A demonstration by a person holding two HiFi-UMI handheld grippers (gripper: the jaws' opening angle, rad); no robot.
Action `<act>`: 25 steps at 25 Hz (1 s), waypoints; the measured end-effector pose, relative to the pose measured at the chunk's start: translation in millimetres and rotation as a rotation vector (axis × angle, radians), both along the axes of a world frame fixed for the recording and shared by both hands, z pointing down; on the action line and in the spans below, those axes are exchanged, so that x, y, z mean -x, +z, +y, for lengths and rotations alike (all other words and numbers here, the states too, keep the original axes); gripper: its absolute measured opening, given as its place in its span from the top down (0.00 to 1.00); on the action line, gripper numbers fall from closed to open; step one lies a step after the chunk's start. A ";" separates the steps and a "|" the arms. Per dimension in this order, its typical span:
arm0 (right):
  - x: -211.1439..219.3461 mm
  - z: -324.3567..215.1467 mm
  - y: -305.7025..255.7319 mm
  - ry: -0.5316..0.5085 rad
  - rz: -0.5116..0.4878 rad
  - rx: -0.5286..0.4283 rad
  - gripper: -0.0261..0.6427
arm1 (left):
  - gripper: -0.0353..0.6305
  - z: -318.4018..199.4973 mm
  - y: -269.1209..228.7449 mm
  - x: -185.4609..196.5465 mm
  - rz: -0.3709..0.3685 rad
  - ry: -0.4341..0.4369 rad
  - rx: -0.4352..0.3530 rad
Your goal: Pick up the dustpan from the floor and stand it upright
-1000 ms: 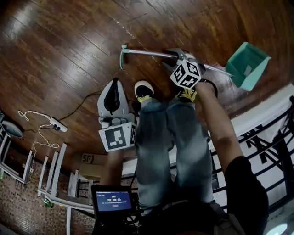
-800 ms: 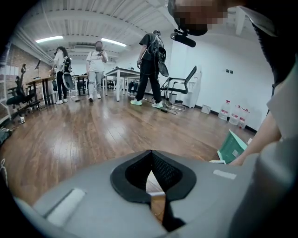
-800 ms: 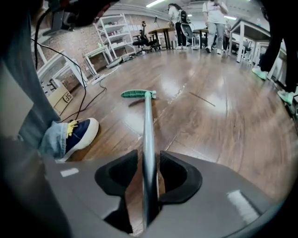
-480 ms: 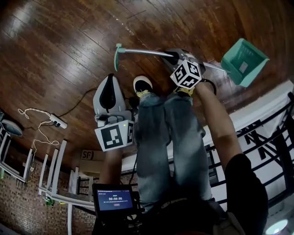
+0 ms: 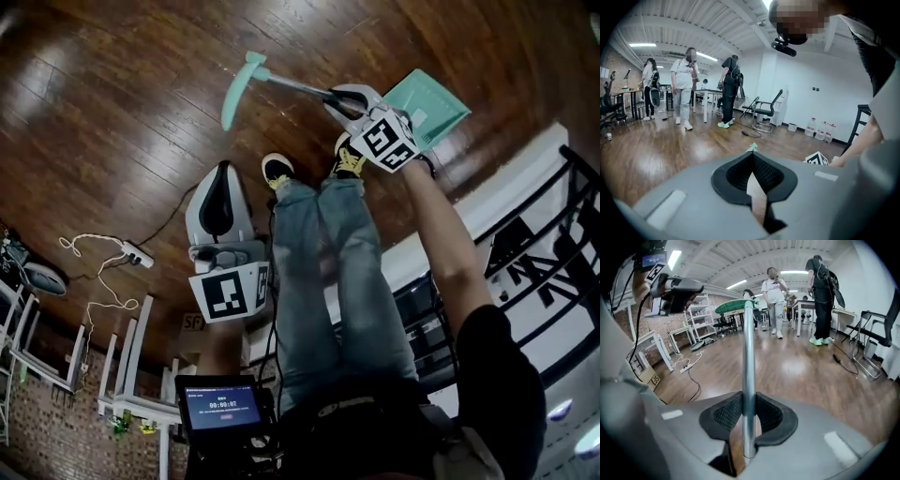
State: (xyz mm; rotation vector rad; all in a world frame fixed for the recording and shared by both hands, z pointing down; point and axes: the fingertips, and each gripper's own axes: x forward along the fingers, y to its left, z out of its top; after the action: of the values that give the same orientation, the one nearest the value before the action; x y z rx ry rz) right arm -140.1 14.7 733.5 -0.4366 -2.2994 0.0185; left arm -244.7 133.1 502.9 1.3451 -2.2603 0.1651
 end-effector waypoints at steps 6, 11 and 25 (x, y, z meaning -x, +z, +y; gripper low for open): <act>-28.2 -22.1 -54.3 0.132 -0.078 -0.013 0.83 | 0.92 -22.3 -35.4 -21.2 -0.008 0.082 -0.024; -80.8 -40.8 -80.1 0.252 -0.105 -0.039 0.83 | 0.92 -47.0 -49.6 -54.0 -0.007 0.171 -0.048; -229.4 -28.7 -98.6 0.588 -0.162 0.018 0.83 | 0.92 -94.8 -67.3 -186.9 -0.045 0.480 -0.020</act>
State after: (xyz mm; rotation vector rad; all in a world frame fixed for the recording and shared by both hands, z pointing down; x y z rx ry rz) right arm 89.3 -14.1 634.9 0.2498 -2.5098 0.3029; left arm -57.8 38.4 435.5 1.8907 -1.9381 0.3376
